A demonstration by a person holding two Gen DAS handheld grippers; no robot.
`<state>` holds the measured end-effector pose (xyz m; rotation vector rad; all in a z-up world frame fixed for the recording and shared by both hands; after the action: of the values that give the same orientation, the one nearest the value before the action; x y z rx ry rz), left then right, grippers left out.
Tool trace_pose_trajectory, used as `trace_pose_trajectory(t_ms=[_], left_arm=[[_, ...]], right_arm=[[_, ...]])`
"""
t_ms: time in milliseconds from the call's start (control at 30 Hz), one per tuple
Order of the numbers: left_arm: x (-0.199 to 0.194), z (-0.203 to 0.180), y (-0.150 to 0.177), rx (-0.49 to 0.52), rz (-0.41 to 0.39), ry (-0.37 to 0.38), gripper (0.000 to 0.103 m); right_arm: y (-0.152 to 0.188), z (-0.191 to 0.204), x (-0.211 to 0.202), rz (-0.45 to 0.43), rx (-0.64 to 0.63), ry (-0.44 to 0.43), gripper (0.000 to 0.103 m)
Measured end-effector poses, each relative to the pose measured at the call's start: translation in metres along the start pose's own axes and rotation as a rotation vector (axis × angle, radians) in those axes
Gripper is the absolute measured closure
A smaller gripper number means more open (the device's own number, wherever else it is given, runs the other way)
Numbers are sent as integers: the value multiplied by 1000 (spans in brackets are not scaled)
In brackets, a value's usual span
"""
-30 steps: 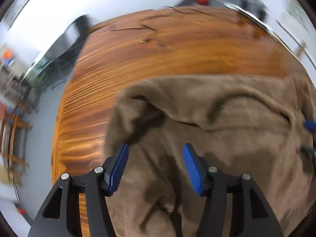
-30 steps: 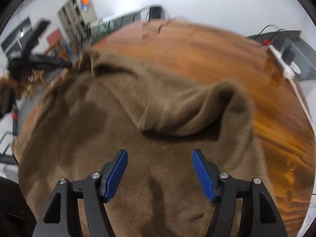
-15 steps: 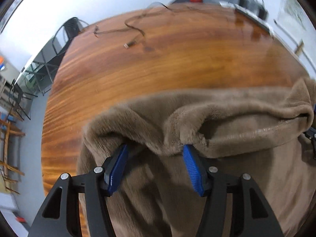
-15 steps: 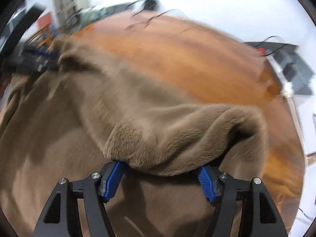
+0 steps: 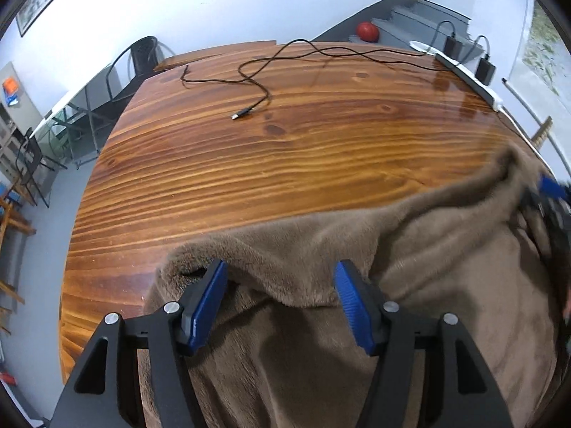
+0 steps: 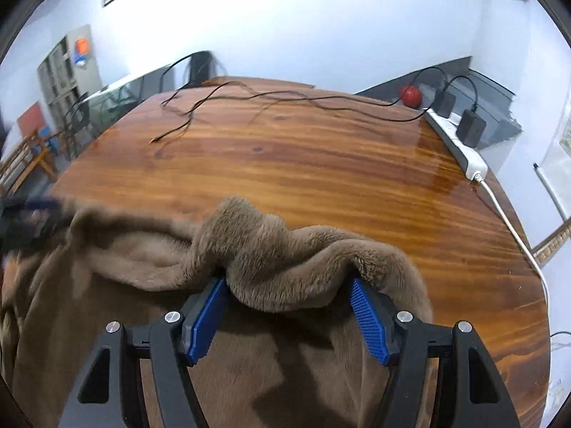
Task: Fold clothes
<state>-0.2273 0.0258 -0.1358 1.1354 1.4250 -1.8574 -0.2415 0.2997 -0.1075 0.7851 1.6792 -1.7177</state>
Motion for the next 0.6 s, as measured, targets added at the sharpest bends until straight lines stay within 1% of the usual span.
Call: trace_pose_trajectory(t_ms=[133, 233, 267, 300, 333, 400, 533, 567, 600], left_arm=[[-11, -6, 6, 32, -14, -5, 35], [-20, -13, 11, 32, -29, 53, 35], [-21, -18, 14, 46, -23, 83, 33], [-20, -22, 16, 63, -14, 93, 32], [-15, -26, 19, 87, 0, 81, 31], [-1, -29, 22, 131, 30, 9, 31], [13, -20, 4, 61, 30, -13, 31], [16, -17, -1, 43, 29, -18, 31], [20, -15, -5, 24, 29, -23, 31]], right_arm=[[-17, -13, 13, 28, 48, 26, 34], [-14, -14, 16, 41, 39, 35, 34], [-12, -12, 12, 34, 27, 39, 34], [-10, -11, 9, 27, 15, 43, 34], [-7, -9, 6, 20, 3, 47, 34], [-3, -2, -3, 10, -21, 35, 34], [7, 18, -21, -1, -70, -11, 33], [9, 24, -24, 2, -85, -24, 32], [13, 31, -21, 23, -108, -40, 32]])
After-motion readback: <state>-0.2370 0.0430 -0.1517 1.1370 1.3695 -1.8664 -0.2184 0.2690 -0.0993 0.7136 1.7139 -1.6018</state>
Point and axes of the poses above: each gripper's, at about its wrist camera, not at the fingertips, and x roughly the way its jaws point, z to its left, y to its underside, the point moved 9 cm from there along x, roughly the way its jaws point, and after that the axes turned 3 degrees about x, right-handed, at the moved point
